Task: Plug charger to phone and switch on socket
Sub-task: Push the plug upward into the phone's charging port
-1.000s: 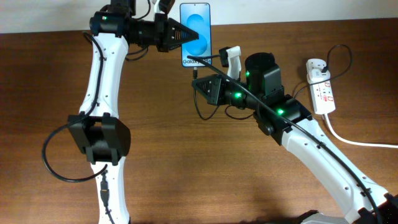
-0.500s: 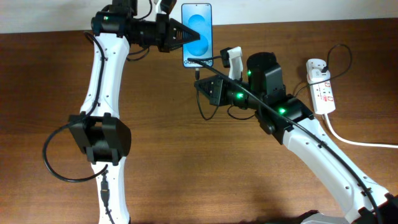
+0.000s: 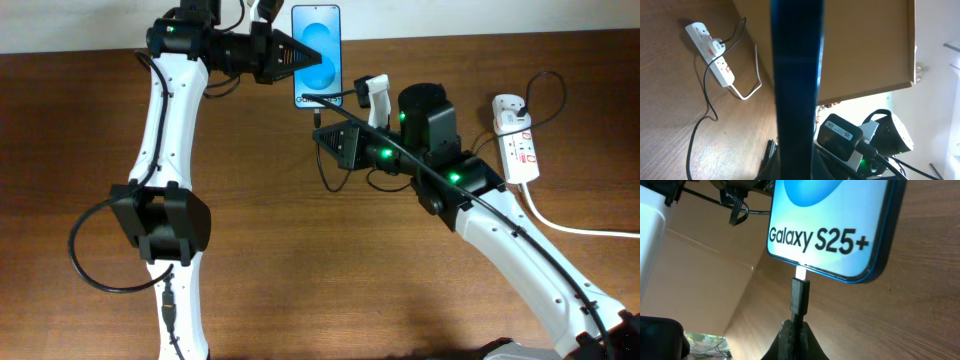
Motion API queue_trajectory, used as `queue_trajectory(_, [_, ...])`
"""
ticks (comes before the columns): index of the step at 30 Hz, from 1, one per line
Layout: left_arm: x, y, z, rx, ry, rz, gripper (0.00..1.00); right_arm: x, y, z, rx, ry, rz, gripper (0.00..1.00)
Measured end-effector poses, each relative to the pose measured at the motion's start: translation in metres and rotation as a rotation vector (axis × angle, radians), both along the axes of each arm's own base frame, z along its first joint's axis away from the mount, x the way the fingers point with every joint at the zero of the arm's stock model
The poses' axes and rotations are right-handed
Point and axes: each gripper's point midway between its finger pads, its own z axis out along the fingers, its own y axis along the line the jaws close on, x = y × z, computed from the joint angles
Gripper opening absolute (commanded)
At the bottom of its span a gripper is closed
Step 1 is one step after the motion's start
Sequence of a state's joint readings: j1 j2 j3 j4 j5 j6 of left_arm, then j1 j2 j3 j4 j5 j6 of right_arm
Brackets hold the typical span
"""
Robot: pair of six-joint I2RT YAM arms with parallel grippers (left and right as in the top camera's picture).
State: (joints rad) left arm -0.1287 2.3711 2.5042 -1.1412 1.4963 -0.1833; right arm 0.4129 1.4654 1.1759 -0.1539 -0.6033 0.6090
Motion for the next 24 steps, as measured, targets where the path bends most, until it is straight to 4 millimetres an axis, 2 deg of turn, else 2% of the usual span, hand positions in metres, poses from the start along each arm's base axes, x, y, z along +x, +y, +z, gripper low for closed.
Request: queue_trajectory(24, [0.0017,0.0013,0.0000,0.001,-0.009,0.005,0.00,0.0021,-0.0041,0.0026,0.035,-0.015,0.031,0.04])
